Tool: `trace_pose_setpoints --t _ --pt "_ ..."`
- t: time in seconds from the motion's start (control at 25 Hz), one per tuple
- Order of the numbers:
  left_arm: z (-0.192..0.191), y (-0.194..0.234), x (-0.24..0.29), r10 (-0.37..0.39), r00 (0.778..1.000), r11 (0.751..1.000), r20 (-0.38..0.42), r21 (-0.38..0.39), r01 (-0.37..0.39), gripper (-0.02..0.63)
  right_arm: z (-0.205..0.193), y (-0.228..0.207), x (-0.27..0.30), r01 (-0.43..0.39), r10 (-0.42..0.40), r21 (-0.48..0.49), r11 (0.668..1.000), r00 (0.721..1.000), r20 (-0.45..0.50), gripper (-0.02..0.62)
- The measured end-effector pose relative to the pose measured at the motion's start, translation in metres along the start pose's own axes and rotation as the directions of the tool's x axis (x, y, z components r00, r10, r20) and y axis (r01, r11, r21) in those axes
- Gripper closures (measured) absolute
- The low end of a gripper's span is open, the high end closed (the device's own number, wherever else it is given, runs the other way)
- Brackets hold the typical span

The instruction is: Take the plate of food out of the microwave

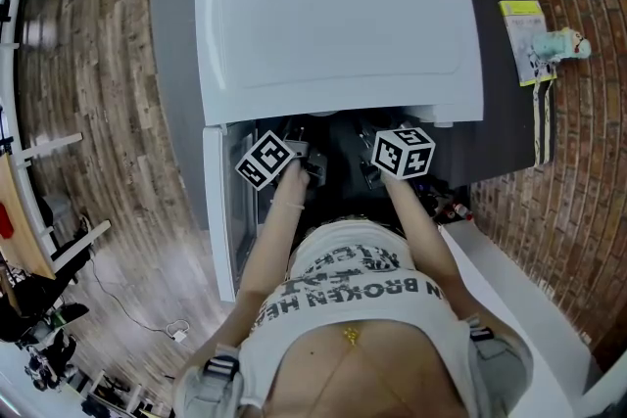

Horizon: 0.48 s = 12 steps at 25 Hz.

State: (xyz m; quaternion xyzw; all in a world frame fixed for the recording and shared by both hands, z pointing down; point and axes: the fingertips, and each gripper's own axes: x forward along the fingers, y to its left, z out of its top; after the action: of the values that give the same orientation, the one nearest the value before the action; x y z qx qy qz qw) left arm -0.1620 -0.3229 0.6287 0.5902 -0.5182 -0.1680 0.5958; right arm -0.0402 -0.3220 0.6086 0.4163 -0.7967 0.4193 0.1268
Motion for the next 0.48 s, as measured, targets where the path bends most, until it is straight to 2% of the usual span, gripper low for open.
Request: trace_pose_setpoints --t 0.24,0.48 --pt "-0.005 0.001 -0.008 0.001 1.0 0.999 0.002 -0.054 -0.001 0.569 -0.007 -0.001 0.007 -0.084 0.084 0.18 0.98 0.996 0.005 0.498" --pt "-0.006 0.002 -0.015 0.002 1.0 0.997 -0.003 -0.081 -0.002 0.572 -0.012 -0.006 0.018 -0.122 0.121 0.309 0.943 0.992 0.021 0.495"
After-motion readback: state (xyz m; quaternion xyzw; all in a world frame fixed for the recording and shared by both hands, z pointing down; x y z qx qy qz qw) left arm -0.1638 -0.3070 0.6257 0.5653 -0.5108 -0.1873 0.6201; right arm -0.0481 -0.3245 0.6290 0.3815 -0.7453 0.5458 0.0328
